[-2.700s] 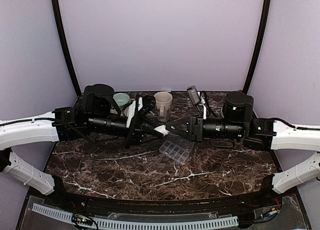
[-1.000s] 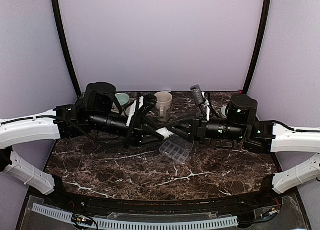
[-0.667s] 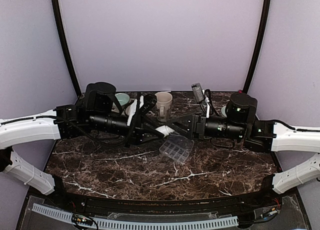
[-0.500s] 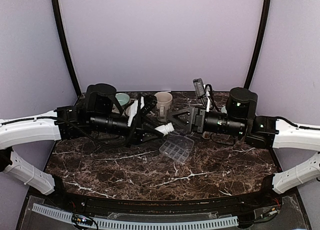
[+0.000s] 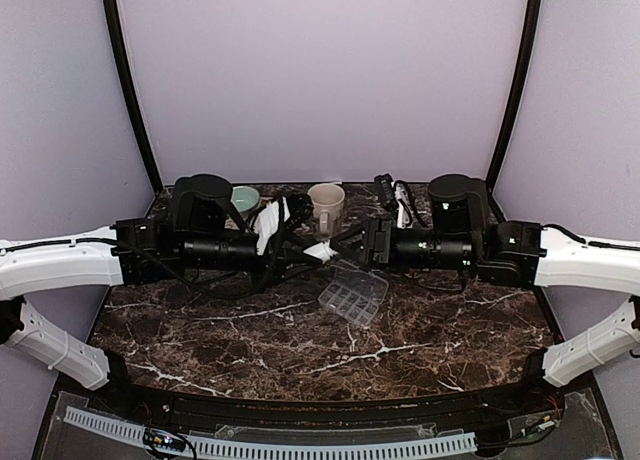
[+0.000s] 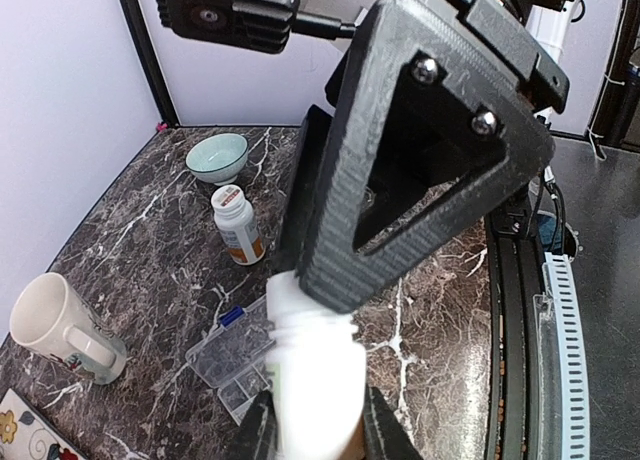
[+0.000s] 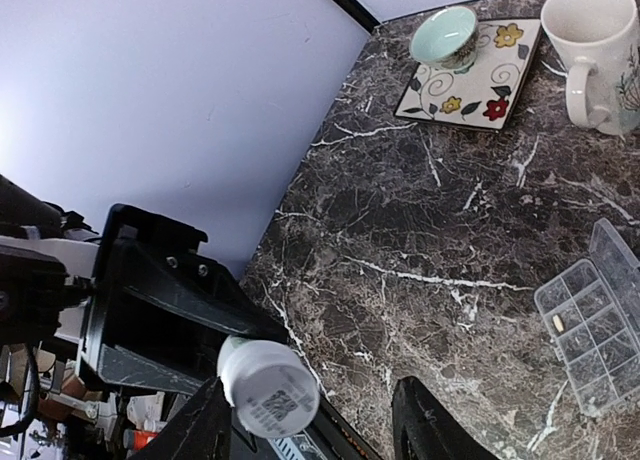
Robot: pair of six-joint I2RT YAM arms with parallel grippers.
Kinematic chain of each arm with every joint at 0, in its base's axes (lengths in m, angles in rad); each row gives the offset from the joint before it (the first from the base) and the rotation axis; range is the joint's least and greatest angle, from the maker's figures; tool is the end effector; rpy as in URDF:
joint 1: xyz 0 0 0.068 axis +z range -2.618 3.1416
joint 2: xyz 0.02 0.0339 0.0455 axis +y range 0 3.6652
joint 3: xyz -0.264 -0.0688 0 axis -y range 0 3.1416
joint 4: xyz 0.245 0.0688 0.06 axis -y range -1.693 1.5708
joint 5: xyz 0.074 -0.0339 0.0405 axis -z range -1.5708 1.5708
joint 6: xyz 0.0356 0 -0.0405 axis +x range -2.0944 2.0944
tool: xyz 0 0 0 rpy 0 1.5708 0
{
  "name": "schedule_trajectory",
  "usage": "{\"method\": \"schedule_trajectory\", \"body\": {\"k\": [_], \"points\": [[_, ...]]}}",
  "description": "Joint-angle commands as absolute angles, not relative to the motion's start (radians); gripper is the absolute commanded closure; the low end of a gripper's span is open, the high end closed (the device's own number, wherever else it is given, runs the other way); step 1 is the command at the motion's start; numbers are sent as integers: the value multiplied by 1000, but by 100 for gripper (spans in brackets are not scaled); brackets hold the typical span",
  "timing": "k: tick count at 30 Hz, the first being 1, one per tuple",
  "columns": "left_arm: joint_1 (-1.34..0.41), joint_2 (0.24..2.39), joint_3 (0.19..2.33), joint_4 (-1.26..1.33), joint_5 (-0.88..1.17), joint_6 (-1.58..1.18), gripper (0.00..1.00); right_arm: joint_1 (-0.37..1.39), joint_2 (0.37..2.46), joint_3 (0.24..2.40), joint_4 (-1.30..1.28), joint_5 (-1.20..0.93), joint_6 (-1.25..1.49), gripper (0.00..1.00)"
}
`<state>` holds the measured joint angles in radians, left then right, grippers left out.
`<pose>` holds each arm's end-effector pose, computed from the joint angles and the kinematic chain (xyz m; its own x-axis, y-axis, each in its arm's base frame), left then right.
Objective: Sort the pills into containers
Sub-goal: Unscrew the lid of the pill bottle.
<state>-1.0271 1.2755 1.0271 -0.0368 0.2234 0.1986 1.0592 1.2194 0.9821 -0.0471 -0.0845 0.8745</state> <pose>0.1483 -0.2606 0.3334 0.0437 0.2997 -0.9530 0.9547 0.2687 0.1282 0.1376 0.2512 0.3314 -0.7851 0.1632 -0.5974 -0.4773 0.4553 0.7516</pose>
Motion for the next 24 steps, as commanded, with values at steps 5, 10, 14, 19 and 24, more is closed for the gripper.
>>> {"method": "schedule_trajectory", "body": {"k": [5, 10, 14, 19, 24], "points": [[-1043, 1249, 1009, -15, 190, 232, 100, 1054, 1247, 1019, -52, -89, 916, 45], [-1045, 1250, 1007, -17, 190, 235, 100, 1052, 1256, 1028, -48, -99, 917, 47], [-1048, 1254, 1008, -18, 191, 238, 100, 1051, 1258, 1028, -39, -106, 921, 49], [-1051, 1258, 1009, -18, 191, 237, 100, 1050, 1265, 1036, -28, -122, 923, 58], [-1052, 1258, 1009, -17, 187, 237, 100, 1048, 1273, 1040, -19, -148, 921, 82]]}}
